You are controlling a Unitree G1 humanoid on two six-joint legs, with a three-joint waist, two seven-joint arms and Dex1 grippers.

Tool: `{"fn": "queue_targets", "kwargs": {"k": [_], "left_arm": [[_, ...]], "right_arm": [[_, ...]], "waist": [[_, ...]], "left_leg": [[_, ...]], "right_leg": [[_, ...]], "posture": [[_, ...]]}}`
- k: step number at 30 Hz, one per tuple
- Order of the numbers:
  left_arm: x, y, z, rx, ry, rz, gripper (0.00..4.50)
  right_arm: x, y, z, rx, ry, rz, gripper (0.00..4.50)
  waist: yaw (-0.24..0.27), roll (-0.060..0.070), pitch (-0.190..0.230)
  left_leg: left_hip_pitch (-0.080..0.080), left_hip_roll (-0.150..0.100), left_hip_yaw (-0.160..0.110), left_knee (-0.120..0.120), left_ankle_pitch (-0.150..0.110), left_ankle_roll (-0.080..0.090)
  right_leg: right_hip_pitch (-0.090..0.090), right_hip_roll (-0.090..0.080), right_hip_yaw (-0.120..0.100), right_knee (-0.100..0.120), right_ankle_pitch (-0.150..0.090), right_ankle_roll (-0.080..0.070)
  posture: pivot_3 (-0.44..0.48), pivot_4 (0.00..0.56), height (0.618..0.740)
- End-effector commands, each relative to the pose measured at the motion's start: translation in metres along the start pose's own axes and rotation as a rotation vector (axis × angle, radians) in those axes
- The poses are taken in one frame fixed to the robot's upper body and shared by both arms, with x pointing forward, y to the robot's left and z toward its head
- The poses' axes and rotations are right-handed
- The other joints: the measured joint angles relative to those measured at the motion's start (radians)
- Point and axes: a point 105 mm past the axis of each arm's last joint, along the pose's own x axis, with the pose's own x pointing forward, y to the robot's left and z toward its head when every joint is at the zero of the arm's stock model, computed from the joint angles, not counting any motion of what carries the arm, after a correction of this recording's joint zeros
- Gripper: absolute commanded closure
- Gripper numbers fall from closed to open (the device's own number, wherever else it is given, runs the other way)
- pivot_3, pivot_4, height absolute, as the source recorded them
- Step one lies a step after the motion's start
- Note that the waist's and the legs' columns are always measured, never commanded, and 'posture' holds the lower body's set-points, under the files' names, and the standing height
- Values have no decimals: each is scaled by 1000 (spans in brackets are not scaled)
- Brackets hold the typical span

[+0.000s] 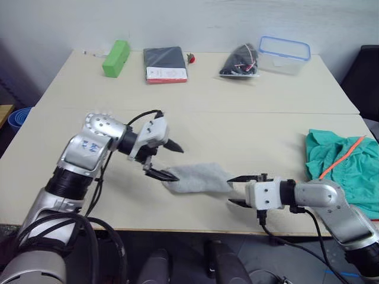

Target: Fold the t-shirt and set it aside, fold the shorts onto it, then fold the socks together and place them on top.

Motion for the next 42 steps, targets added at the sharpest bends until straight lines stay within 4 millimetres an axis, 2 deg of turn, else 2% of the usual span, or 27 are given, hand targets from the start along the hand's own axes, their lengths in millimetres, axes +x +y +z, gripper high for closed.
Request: {"fn": "queue_targets", "kwargs": {"k": [1, 2, 4, 5, 6, 8, 15, 19, 22, 25, 29, 32, 37, 42], "left_arm": [[12, -2, -7, -6, 51, 2, 0], [15, -3, -11, -5, 69, -1, 0], [19, -4, -18, -13, 89, 4, 0], [20, -5, -22, -20, 96, 7, 418], [21, -7, -25, -20, 108, 5, 583], [19, -8, -35, -22, 153, 23, 1219], [10, -10, -69, -11, 307, 40, 3430], [7, -7, -81, 34, 372, 66, 3430], [6, -7, -79, 28, 359, 70, 3430], [2, -8, -82, 23, 375, 69, 3430], [-1, -10, -88, 9, 381, 73, 3430], [-1, -10, -86, -10, 353, 81, 3430], [-2, -8, -69, -71, 239, 104, 3430], [-12, -6, -48, -95, 150, 133, 3430]], "right_arm": [[-17, -22, 17, 60, -52, -47, 2300], [-18, -27, 19, 77, -61, -60, 2470], [-17, -37, 21, 108, -80, -89, 3125], [-16, -42, 22, 123, -88, -103, 3589], [-12, -47, 23, 137, -94, -119, 3838], [3, -53, 24, 150, -103, -133, 4500], [49, -45, 27, 130, -105, -84, 4500], [64, -35, 13, 62, -39, -43, 4500], [68, -28, -12, -41, 64, -24, 4500], [64, -35, -28, -107, 132, -72, 4500], [51, -47, -37, -139, 166, -132, 4500], [41, -58, -31, -123, 142, -179, 4500], [27, -73, 8, 0, -26, -229, 4500], [34, -62, 40, 77, -132, -159, 4500]], "waist": [[-5, 0, 0], [-8, 0, 0], [-9, 0, 0], [-9, 0, 0], [-9, 0, 0], [-8, 0, 0], [0, 0, 0], [-1, 0, 0], [-3, -1, 0], [-4, -1, -1], [-5, -1, -1], [-7, -1, -1], [-8, -1, -1], [-5, -1, -1]], "left_leg": [[0, 0, 0, 0, 0, 0], [0, 0, 0, 0, 0, 0], [1, 1, 0, -1, 0, 0], [2, 2, 0, -1, 0, 0], [2, 2, 0, -1, 0, 0], [2, 3, 0, -1, 0, 0], [-1, 1, 0, -1, 0, -1], [-1, 0, 0, -1, 0, -1], [0, 0, 0, -1, 0, -1], [2, 0, 1, -1, 0, -1], [3, 0, 1, -1, 0, -1], [3, 0, 1, -1, 0, -1], [3, 1, 0, -1, 0, -1], [1, 2, -2, -1, 0, -1]], "right_leg": [[0, 0, 0, 0, 0, 0], [0, 0, 0, 0, 0, 0], [-1, 1, 1, 1, 0, 0], [-1, 2, 1, 2, 0, -1], [-2, 2, 1, 3, -1, -1], [-2, 2, 1, 4, -1, -2], [-5, 0, 0, 4, -1, -3], [-3, -2, 0, 3, -1, -2], [-2, -2, 0, 2, -1, -2], [-2, -1, 0, 3, -1, -2], [0, 0, 0, 4, -1, -2], [-1, 0, 0, 4, -1, -2], [-1, 0, 0, 5, -1, -2], [-2, -1, -1, 5, -1, -2]], "posture": [[0, 150, 740], [0, 150, 740], [0, 150, 740], [0, 150, 740], [0, 150, 740], [0, 150, 740], [0, 150, 740], [0, 150, 740], [0, 150, 740], [0, 150, 740], [0, 150, 740], [0, 150, 740], [0, 150, 740], [0, 150, 740]]}}
